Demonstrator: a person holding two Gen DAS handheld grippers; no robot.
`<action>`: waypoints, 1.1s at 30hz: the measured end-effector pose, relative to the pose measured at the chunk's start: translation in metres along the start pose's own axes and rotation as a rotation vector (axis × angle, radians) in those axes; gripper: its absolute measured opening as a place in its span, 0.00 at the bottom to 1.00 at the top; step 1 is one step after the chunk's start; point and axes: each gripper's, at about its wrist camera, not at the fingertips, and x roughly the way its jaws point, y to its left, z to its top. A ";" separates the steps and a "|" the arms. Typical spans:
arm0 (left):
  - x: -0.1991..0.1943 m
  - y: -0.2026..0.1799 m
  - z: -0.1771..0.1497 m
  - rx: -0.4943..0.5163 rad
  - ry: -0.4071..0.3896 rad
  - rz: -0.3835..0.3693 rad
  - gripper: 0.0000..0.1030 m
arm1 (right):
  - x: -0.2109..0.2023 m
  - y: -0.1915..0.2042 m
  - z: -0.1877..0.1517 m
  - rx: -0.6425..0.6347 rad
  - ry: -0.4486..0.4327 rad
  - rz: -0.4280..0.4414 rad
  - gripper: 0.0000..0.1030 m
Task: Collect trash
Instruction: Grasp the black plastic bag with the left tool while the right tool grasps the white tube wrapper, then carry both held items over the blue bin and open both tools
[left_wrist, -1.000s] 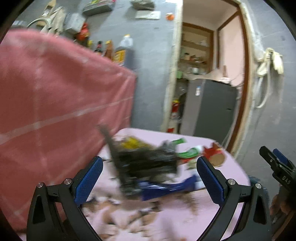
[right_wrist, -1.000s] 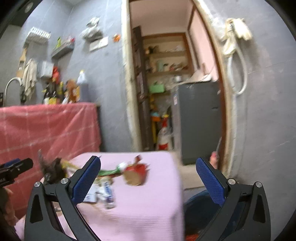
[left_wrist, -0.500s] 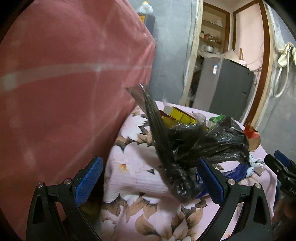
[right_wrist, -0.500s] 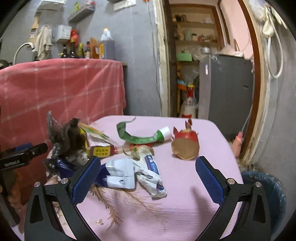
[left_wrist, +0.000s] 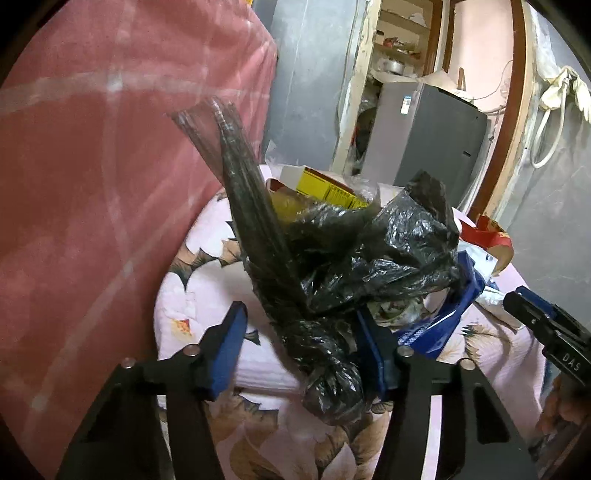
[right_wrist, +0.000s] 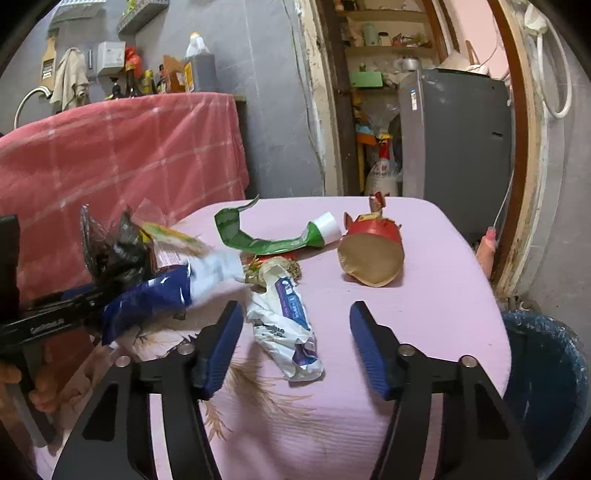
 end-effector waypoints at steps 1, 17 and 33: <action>-0.001 -0.001 -0.001 0.010 0.001 0.009 0.44 | 0.001 0.001 0.000 -0.003 0.009 0.004 0.49; -0.034 -0.005 -0.026 0.012 -0.111 0.051 0.13 | 0.011 0.000 -0.004 0.018 0.089 0.019 0.28; -0.081 -0.072 -0.059 0.087 -0.211 -0.043 0.13 | -0.059 -0.021 -0.013 -0.010 -0.077 -0.063 0.24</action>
